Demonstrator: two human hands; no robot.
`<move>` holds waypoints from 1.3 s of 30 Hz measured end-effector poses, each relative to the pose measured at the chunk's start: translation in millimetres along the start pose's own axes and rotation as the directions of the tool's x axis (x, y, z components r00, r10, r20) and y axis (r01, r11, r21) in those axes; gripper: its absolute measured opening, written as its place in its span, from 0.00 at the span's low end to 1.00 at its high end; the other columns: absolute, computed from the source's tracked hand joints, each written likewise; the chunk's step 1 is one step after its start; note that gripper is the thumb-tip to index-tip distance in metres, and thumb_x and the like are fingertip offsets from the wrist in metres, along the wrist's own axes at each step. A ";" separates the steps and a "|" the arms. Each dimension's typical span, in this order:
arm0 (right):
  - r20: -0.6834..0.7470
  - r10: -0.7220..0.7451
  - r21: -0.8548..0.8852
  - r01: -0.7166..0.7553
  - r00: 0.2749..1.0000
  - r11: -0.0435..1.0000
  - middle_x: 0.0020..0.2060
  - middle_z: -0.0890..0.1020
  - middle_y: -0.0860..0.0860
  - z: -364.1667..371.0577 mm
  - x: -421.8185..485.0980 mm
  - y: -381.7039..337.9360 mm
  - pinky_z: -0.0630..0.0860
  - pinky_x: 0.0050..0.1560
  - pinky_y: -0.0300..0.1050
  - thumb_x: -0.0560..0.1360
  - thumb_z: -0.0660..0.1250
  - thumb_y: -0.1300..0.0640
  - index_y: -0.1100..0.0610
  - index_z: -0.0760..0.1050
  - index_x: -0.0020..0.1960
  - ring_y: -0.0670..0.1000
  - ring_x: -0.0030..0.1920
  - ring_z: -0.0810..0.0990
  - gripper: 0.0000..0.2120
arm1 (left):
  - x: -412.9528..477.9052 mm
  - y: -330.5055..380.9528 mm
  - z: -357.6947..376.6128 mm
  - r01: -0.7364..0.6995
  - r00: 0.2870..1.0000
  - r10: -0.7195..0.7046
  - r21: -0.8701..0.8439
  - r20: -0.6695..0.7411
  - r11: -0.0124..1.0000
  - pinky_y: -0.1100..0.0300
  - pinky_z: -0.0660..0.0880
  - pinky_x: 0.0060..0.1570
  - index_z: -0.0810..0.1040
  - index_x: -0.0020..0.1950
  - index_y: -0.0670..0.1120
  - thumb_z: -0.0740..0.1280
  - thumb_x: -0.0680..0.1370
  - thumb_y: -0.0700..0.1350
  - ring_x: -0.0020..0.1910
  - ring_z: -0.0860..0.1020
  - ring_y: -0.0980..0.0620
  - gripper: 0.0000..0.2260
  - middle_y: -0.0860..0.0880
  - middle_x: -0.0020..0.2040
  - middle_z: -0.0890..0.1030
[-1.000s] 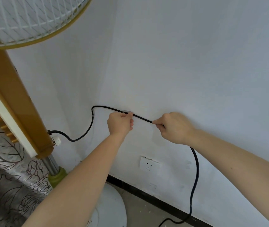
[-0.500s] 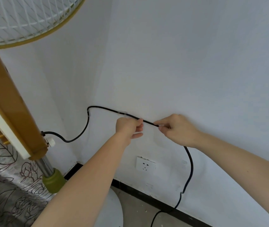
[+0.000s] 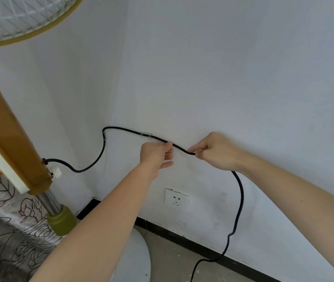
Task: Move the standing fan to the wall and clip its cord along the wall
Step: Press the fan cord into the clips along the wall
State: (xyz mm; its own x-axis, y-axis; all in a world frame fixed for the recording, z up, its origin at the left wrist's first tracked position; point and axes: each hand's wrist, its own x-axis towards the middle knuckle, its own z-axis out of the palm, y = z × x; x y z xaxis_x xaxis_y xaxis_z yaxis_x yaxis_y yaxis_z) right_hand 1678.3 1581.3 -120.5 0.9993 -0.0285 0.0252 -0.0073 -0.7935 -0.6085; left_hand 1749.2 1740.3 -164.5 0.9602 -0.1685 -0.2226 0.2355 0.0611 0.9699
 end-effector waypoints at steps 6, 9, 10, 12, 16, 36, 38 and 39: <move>-0.060 -0.031 -0.158 0.021 0.998 0.987 0.42 0.86 0.50 -1.0 -3.1 -1.9 0.75 0.43 0.40 0.72 0.62 0.65 0.51 0.85 0.50 0.48 0.42 0.80 0.17 | -9.7 -2.3 18.2 0.018 0.998 -0.019 0.024 0.055 1.000 0.56 0.82 0.37 0.78 0.42 0.40 0.72 0.74 0.44 0.32 0.77 0.53 0.07 0.47 0.35 0.79; -0.156 -0.020 -0.282 -0.025 0.988 0.959 0.21 0.64 0.54 1.5 -9.7 3.0 0.62 0.29 0.43 0.72 0.65 0.59 0.53 0.64 0.24 0.54 0.25 0.62 0.20 | -7.6 -2.8 21.6 0.004 1.000 -0.004 0.012 0.021 1.000 0.58 0.82 0.35 0.78 0.40 0.41 0.71 0.75 0.42 0.32 0.77 0.53 0.07 0.47 0.34 0.78; -0.190 -0.006 -0.296 -0.051 0.982 0.954 0.21 0.60 0.53 3.3 -12.6 4.0 0.59 0.28 0.43 0.73 0.66 0.56 0.55 0.59 0.24 0.54 0.24 0.59 0.23 | -6.7 -3.3 22.3 -0.003 1.000 0.003 0.011 0.009 1.000 0.59 0.81 0.33 0.78 0.39 0.41 0.71 0.75 0.42 0.31 0.77 0.53 0.07 0.47 0.34 0.78; -0.255 0.008 -0.315 -0.091 0.967 0.945 0.19 0.60 0.52 5.8 -16.0 4.9 0.58 0.25 0.43 0.73 0.67 0.54 0.56 0.58 0.23 0.54 0.23 0.60 0.25 | -5.7 -4.7 24.5 -0.015 1.000 0.015 0.011 -0.014 1.000 0.61 0.80 0.30 0.77 0.38 0.41 0.71 0.74 0.42 0.31 0.77 0.53 0.07 0.47 0.33 0.78; -0.337 0.051 -0.323 -0.166 0.940 0.932 0.20 0.68 0.53 5.3 -17.9 6.1 0.68 0.28 0.45 0.72 0.69 0.48 0.60 0.66 0.25 0.56 0.25 0.69 0.24 | -5.1 -6.5 27.7 -0.022 0.999 0.022 0.008 -0.035 1.000 0.62 0.79 0.28 0.77 0.36 0.42 0.71 0.74 0.41 0.29 0.76 0.53 0.08 0.47 0.32 0.78; -0.164 0.181 0.010 -0.182 0.970 0.983 0.25 0.76 0.56 -12.7 -31.3 20.3 0.71 0.29 0.40 0.73 0.67 0.54 0.71 0.77 0.38 0.51 0.22 0.70 0.17 | -18.7 -5.1 43.7 0.016 1.000 -0.015 -0.004 0.024 1.000 0.62 0.80 0.30 0.77 0.37 0.41 0.71 0.73 0.39 0.30 0.75 0.53 0.07 0.47 0.33 0.77; -0.114 0.239 0.110 -0.227 0.964 0.968 0.25 0.74 0.54 -16.7 -39.1 28.5 0.69 0.29 0.38 0.72 0.67 0.54 0.72 0.78 0.45 0.50 0.22 0.69 0.18 | -18.8 -6.9 44.1 0.011 1.000 -0.011 -0.004 0.021 1.000 0.62 0.80 0.30 0.77 0.36 0.41 0.71 0.74 0.39 0.30 0.75 0.53 0.07 0.47 0.32 0.77; -0.093 0.260 0.135 -0.247 0.961 0.960 0.26 0.73 0.54 -17.9 -42.2 32.0 0.69 0.29 0.38 0.72 0.68 0.54 0.71 0.78 0.47 0.49 0.22 0.69 0.18 | -19.3 -8.0 44.2 0.010 1.000 -0.010 -0.004 0.021 1.000 0.62 0.80 0.30 0.77 0.37 0.41 0.70 0.74 0.39 0.30 0.75 0.53 0.07 0.47 0.32 0.77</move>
State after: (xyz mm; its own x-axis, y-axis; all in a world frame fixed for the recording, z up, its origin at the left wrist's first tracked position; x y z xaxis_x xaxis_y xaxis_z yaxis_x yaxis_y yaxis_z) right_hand 1635.2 1546.2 -126.8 0.9549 -0.2907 -0.0602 -0.2487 -0.6726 -0.6970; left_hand 1722.1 1699.6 -163.6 0.9546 -0.1896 -0.2299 0.2456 0.0636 0.9673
